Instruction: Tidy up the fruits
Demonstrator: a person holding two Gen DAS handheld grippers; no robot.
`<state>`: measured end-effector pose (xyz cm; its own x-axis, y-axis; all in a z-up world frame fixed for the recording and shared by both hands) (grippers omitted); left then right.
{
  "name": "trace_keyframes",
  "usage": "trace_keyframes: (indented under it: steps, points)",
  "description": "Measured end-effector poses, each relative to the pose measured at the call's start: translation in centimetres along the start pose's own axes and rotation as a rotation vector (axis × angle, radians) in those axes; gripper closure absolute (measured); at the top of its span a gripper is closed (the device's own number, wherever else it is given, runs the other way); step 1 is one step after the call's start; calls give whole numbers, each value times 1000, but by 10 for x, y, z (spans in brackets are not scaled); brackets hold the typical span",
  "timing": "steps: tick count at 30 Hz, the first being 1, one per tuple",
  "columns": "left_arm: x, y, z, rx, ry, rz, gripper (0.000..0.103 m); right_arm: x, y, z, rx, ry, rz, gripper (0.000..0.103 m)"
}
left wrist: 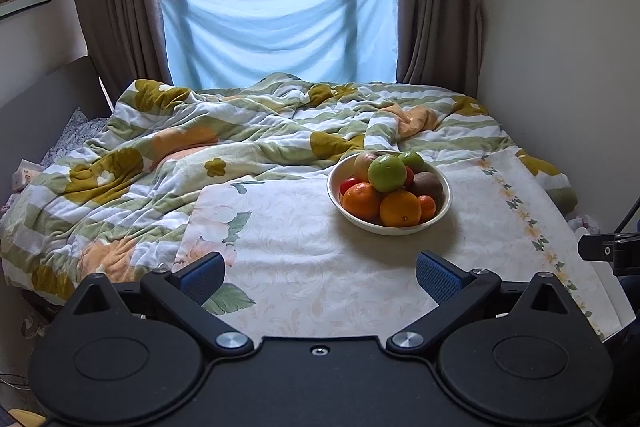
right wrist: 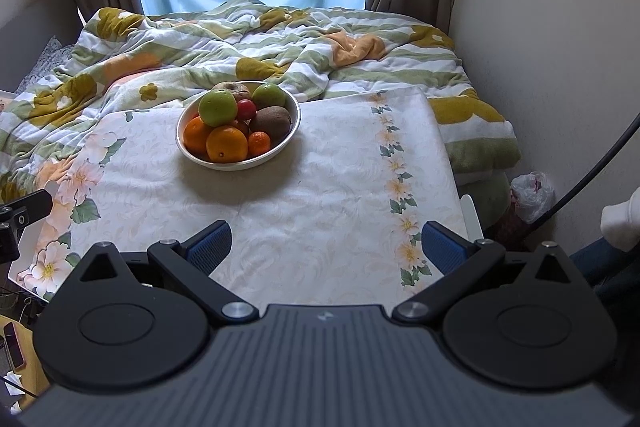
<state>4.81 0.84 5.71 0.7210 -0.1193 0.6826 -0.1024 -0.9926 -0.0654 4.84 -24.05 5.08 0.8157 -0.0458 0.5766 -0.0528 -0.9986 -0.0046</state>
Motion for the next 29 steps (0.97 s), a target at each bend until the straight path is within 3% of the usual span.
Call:
trace_keyframes:
  steps: [29]
  points:
    - [-3,-4,-2,4,48,-11,0,-2,-1,0,-1,-1,2,0]
Point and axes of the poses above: each gripper's, at about its wrist camera, not at the fingertips, and z roughly the way its jaws point, y to its right, x to its top, the point moved 1 cm from there along z, roughly the way its jaws point, and after that the axes turned 9 degrees about -y, right-handed, at the moved point
